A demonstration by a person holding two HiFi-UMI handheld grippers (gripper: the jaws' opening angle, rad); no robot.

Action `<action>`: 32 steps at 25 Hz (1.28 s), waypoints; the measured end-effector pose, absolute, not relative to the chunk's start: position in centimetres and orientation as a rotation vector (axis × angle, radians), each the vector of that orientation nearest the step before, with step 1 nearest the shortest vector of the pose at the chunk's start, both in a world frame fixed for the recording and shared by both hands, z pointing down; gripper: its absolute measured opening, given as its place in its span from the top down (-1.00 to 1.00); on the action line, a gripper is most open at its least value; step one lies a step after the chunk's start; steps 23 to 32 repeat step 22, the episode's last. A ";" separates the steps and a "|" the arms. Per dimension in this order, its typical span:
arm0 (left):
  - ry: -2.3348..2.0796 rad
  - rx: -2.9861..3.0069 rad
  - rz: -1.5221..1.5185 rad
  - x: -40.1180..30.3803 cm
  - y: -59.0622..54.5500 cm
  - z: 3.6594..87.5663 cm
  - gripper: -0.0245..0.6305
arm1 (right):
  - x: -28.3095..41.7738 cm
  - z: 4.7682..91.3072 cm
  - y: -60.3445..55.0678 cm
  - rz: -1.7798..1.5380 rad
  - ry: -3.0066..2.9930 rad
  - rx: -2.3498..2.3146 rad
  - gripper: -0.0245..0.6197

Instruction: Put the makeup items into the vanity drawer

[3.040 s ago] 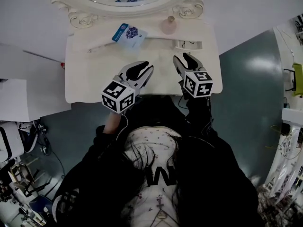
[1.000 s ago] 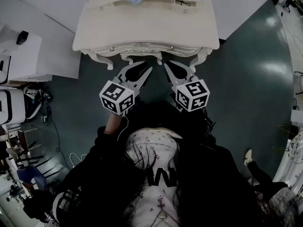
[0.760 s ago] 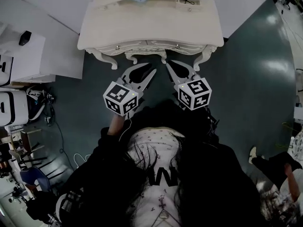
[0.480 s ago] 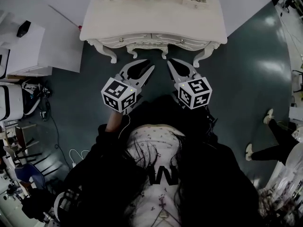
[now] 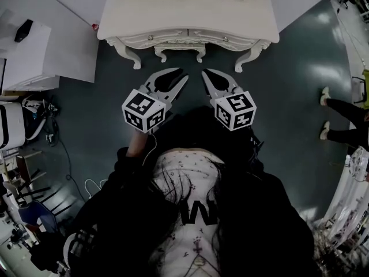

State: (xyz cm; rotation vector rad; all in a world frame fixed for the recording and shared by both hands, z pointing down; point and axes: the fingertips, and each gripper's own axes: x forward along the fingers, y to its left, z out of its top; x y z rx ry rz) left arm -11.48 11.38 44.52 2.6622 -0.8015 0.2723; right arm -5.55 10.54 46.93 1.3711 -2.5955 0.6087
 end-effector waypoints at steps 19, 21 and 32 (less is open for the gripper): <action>-0.752 2.680 0.251 -12.0 11.5 44.7 0.66 | -6.5 47.4 11.1 0.596 -2.561 1.377 0.90; -0.751 2.681 0.248 -11.8 11.4 44.7 0.66 | -6.3 47.5 11.0 0.595 -2.557 1.380 0.90; -0.750 2.682 0.246 -11.8 11.3 44.7 0.66 | -6.2 47.5 10.9 0.594 -2.556 1.381 0.90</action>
